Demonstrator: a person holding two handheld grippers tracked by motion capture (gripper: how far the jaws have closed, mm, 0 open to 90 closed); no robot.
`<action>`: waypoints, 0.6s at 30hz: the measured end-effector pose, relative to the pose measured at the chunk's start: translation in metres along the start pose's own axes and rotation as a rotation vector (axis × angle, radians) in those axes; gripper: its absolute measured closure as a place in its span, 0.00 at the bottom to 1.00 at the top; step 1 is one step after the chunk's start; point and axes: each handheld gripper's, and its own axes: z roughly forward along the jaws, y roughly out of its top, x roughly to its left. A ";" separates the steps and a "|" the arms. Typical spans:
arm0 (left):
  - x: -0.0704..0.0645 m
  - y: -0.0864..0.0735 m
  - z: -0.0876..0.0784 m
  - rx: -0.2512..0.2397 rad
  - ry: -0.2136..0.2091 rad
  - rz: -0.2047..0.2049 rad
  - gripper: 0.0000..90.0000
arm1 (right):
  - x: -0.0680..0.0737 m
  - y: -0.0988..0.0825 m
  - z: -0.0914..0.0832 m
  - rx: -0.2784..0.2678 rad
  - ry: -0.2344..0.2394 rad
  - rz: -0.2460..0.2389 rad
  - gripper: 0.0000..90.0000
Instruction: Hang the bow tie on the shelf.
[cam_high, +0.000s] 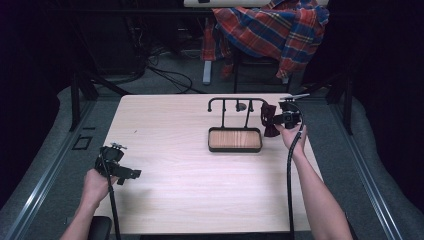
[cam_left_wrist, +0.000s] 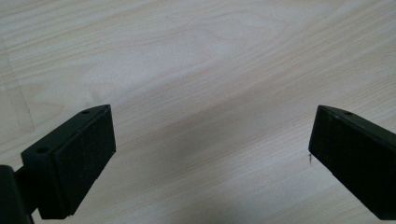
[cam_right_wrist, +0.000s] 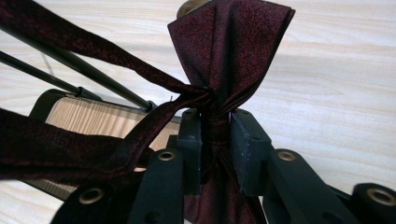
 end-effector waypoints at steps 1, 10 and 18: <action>0.000 0.000 0.000 0.000 0.000 0.000 0.01 | 0.000 0.000 0.000 0.000 0.003 0.003 0.82; 0.000 0.000 0.000 0.003 -0.003 0.000 0.01 | 0.001 0.000 -0.002 0.025 0.023 -0.016 0.68; 0.000 0.000 0.000 0.001 -0.004 -0.001 0.01 | 0.011 0.001 -0.019 0.014 0.023 -0.082 0.63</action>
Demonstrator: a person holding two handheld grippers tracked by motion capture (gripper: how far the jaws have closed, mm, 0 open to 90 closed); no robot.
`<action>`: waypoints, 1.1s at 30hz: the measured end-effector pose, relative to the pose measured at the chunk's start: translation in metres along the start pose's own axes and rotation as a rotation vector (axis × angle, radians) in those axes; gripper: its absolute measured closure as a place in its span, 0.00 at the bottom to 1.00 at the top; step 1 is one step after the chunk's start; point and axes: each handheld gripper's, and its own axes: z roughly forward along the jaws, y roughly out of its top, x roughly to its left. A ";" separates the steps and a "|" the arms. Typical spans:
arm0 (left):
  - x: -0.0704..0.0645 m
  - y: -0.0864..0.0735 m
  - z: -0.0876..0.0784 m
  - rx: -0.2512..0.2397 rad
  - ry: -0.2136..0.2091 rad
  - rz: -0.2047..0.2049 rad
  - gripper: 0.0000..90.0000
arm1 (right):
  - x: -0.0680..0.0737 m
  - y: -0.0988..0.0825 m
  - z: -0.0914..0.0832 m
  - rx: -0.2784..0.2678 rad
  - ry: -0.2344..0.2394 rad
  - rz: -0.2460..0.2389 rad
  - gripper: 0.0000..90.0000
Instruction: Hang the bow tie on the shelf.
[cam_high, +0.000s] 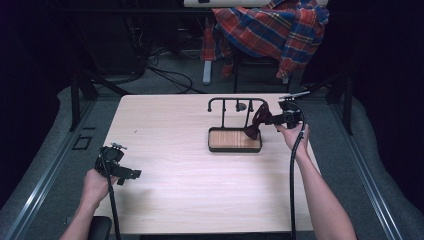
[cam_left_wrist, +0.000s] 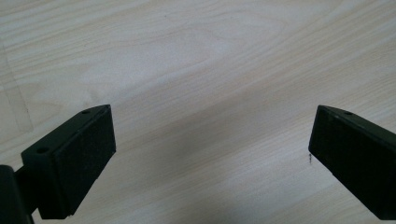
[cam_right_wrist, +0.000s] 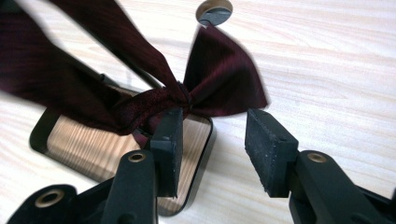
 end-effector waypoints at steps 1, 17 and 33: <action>0.000 0.000 0.000 0.000 0.000 0.000 0.01 | 0.001 0.000 -0.002 -0.006 0.003 -0.005 0.63; 0.001 0.000 -0.001 0.002 0.001 0.001 0.01 | 0.017 -0.004 -0.033 -0.006 0.007 -0.163 0.66; 0.000 0.000 -0.001 -0.006 -0.001 0.004 0.01 | 0.040 -0.022 -0.056 0.043 0.004 -0.324 0.43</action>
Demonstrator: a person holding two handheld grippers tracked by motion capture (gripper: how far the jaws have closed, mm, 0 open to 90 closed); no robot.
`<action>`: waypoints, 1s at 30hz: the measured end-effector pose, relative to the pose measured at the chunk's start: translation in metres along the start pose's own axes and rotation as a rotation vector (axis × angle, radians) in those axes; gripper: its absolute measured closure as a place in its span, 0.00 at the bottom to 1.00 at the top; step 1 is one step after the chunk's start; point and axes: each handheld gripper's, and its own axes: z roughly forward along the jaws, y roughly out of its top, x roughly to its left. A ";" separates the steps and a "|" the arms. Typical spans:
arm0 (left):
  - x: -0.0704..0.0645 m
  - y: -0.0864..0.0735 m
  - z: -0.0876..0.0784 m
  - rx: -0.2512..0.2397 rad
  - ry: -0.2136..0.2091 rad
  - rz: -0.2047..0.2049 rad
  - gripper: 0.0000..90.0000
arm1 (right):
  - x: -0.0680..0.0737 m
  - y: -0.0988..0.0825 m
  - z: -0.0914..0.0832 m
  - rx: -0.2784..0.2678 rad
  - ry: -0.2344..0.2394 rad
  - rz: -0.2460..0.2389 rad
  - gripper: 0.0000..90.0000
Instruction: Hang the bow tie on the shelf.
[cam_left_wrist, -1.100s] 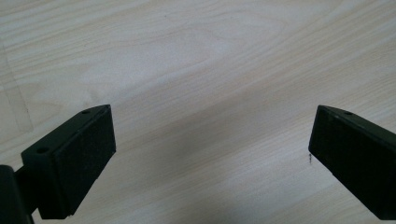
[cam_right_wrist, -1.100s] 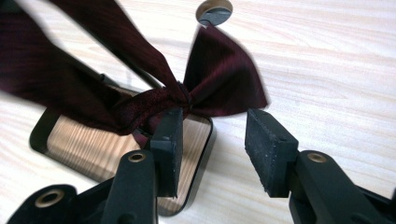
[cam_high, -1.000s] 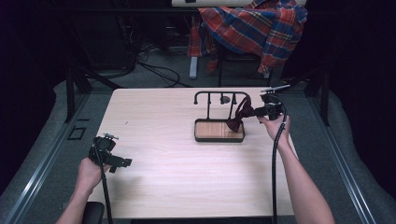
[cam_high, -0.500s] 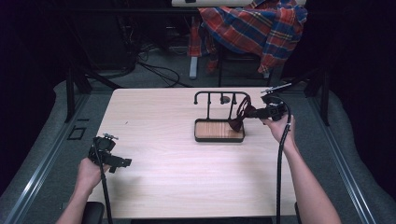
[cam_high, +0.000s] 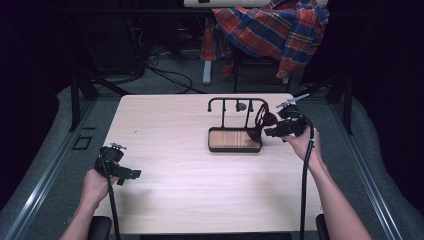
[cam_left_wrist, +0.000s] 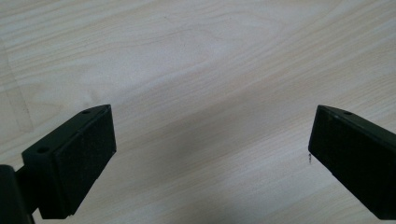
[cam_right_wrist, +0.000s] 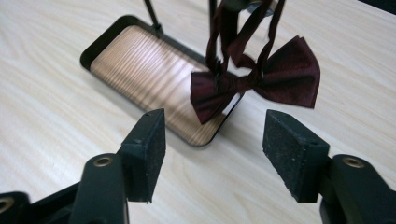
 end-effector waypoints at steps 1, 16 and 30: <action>0.000 0.000 0.000 0.000 -0.001 0.000 0.01 | 0.003 -0.002 -0.001 -0.006 0.001 -0.001 0.41; -0.001 0.000 0.000 0.002 -0.002 0.002 0.01 | 0.027 -0.038 -0.019 0.012 0.019 -0.043 0.21; -0.001 0.000 0.001 0.009 -0.005 0.009 0.01 | 0.046 -0.086 -0.007 0.105 0.034 -0.115 0.16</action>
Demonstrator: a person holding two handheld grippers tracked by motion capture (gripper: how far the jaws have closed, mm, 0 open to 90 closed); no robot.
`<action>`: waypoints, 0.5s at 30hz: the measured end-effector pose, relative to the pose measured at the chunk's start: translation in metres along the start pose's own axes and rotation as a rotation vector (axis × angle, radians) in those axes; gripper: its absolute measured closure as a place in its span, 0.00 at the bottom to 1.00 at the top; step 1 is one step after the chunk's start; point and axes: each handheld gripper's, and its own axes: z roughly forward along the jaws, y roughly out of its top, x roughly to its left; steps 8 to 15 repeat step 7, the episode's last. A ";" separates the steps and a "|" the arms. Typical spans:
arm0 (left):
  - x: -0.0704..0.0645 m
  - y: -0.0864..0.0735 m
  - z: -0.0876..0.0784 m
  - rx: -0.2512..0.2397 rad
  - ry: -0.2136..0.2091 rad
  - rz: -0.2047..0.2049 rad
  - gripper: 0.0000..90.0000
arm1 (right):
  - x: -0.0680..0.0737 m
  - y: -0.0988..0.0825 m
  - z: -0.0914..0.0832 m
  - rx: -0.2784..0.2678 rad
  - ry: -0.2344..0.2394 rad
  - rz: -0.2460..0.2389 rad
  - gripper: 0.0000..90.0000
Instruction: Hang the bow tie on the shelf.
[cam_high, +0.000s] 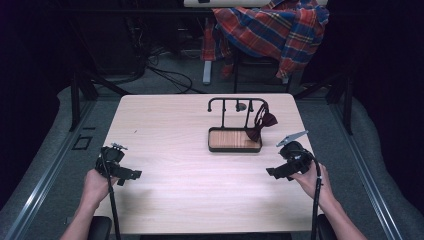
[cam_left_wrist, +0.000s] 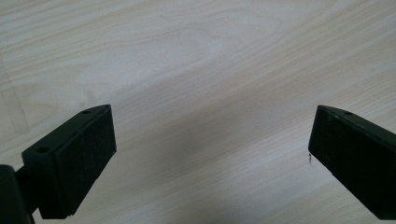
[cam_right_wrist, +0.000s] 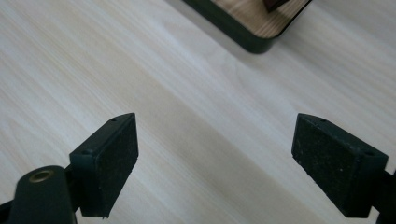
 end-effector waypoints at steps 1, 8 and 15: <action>0.000 0.000 0.000 0.001 -0.001 0.003 0.01 | 0.000 -0.003 0.002 0.014 0.003 -0.007 0.16; -0.001 0.001 0.001 0.006 0.000 0.005 0.01 | -0.002 -0.012 0.010 0.044 0.001 -0.022 0.17; -0.001 0.001 0.001 0.006 0.000 0.005 0.01 | -0.002 -0.012 0.010 0.044 0.001 -0.022 0.17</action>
